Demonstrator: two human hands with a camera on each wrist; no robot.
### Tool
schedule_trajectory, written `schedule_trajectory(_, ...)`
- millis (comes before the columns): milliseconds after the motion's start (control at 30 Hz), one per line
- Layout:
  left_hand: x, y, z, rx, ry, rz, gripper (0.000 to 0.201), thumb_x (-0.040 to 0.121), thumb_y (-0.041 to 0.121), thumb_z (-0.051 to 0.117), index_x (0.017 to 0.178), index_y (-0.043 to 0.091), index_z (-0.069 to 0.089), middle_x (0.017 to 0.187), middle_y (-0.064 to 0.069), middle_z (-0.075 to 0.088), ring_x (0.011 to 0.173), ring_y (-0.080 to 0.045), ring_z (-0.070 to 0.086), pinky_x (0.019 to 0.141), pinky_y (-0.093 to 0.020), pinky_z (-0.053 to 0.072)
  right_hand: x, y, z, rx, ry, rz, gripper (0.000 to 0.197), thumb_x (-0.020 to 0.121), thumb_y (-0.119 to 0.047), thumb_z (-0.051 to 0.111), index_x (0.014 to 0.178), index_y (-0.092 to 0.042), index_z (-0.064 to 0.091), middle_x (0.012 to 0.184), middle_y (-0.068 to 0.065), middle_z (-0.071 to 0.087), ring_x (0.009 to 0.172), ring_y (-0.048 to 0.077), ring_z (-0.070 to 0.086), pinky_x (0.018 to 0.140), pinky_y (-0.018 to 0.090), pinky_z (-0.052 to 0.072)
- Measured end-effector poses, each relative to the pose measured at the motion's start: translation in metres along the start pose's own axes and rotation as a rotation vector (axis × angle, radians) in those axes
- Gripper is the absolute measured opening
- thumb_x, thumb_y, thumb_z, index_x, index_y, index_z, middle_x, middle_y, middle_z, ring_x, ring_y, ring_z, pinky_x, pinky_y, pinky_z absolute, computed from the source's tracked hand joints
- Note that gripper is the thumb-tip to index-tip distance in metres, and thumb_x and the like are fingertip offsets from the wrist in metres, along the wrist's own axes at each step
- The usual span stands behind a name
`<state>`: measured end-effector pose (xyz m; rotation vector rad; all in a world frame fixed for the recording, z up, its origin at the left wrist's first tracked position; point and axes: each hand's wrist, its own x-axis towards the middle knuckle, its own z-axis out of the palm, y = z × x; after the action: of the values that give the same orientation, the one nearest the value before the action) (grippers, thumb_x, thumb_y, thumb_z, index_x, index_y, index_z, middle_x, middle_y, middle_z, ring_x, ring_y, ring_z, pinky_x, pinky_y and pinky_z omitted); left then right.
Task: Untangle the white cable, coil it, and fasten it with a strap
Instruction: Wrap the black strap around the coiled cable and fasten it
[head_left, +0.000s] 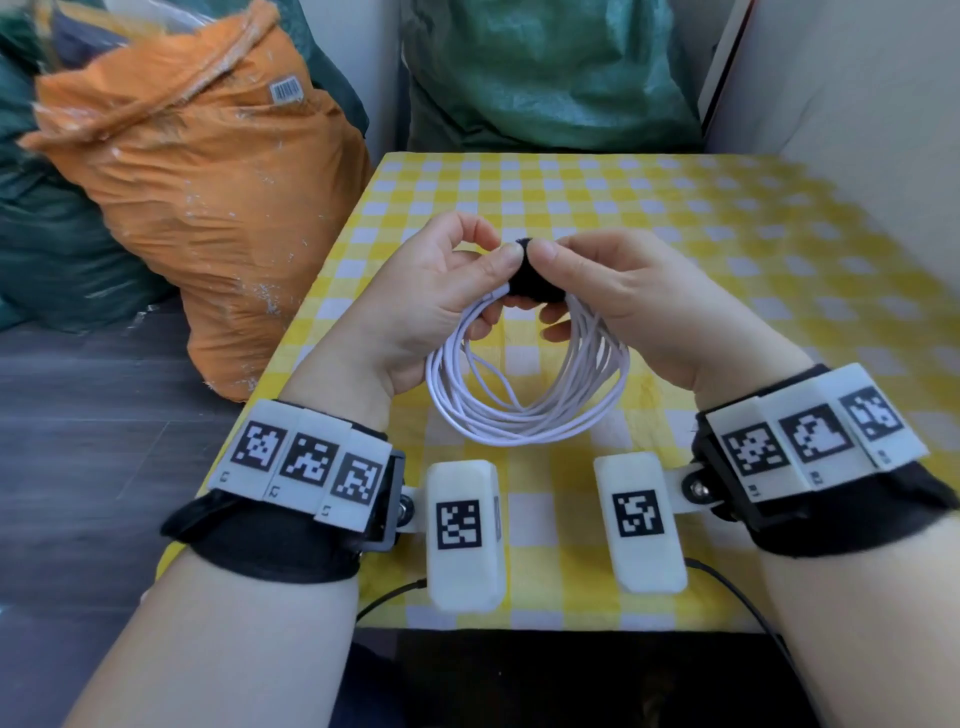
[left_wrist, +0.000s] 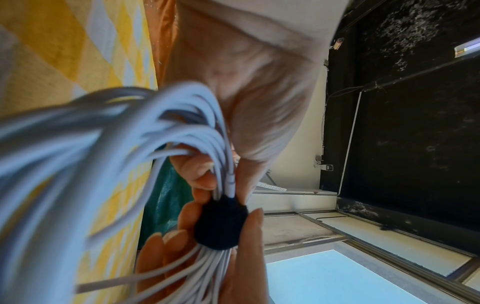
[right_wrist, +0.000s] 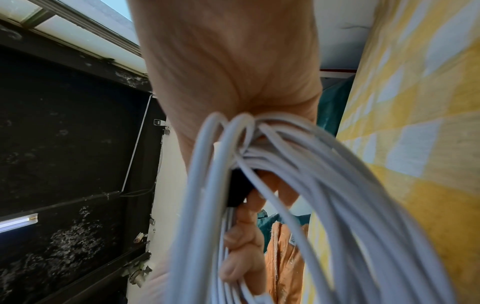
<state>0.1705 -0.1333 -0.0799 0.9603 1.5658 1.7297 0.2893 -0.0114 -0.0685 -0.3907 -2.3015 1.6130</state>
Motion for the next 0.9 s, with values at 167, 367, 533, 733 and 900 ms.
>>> schedule_trajectory(167,-0.001,0.000,0.000,0.013,-0.001,-0.011,0.024,0.081,0.025,0.063,0.097,0.013,0.048,0.059,0.002,0.060,0.052,-0.011,0.053,0.049,-0.021,0.043,0.000,0.002,0.001,-0.035,-0.033,0.005,0.032,0.096,-0.033,0.051,0.104,-0.006,0.066,0.091,0.008,0.064,0.080,0.014,0.057,0.074,0.033,0.055)
schedule_trajectory(367,-0.007,0.004,-0.007,0.050,-0.034,-0.162,0.030,0.079,0.029,0.065,0.101,0.011,0.056,0.081,-0.007,0.067,0.069,-0.017,0.064,0.068,-0.034,0.054,-0.004,-0.002,-0.004,0.043,0.146,0.041,0.029,0.097,-0.032,0.049,0.099,-0.008,0.065,0.075,-0.001,0.057,0.064,0.009,0.048,0.064,0.028,0.051)
schedule_trajectory(533,-0.012,0.010,-0.012,0.085,-0.113,-0.234,0.017,0.091,0.008,0.056,0.108,0.006,0.060,0.088,-0.007,0.070,0.074,-0.017,0.068,0.071,-0.034,0.059,-0.004,-0.008,-0.013,0.233,0.306,0.128,0.030,0.097,-0.033,0.049,0.095,-0.007,0.063,0.078,0.003,0.057,0.061,0.012,0.045,0.059,0.025,0.052)
schedule_trajectory(733,0.006,0.021,-0.012,0.062,0.043,-0.264,0.011,0.094,0.004,0.053,0.099,0.000,0.062,0.081,-0.011,0.067,0.063,-0.018,0.069,0.061,-0.029,0.058,0.006,-0.008,-0.019,0.237,0.253,0.296,0.031,0.094,-0.032,0.055,0.119,-0.013,0.053,0.092,0.005,0.062,0.075,0.021,0.063,0.081,0.043,0.055)
schedule_trajectory(900,0.030,0.019,-0.007,-0.023,0.165,-0.324,0.010,0.094,-0.003,0.050,0.091,0.001,0.058,0.075,-0.012,0.067,0.056,-0.017,0.068,0.058,-0.029,0.059,0.022,0.002,-0.022,0.291,0.304,0.291,0.038,0.092,-0.013,0.058,0.127,-0.010,0.044,0.085,0.005,0.058,0.068,0.019,0.062,0.073,0.036,0.057)
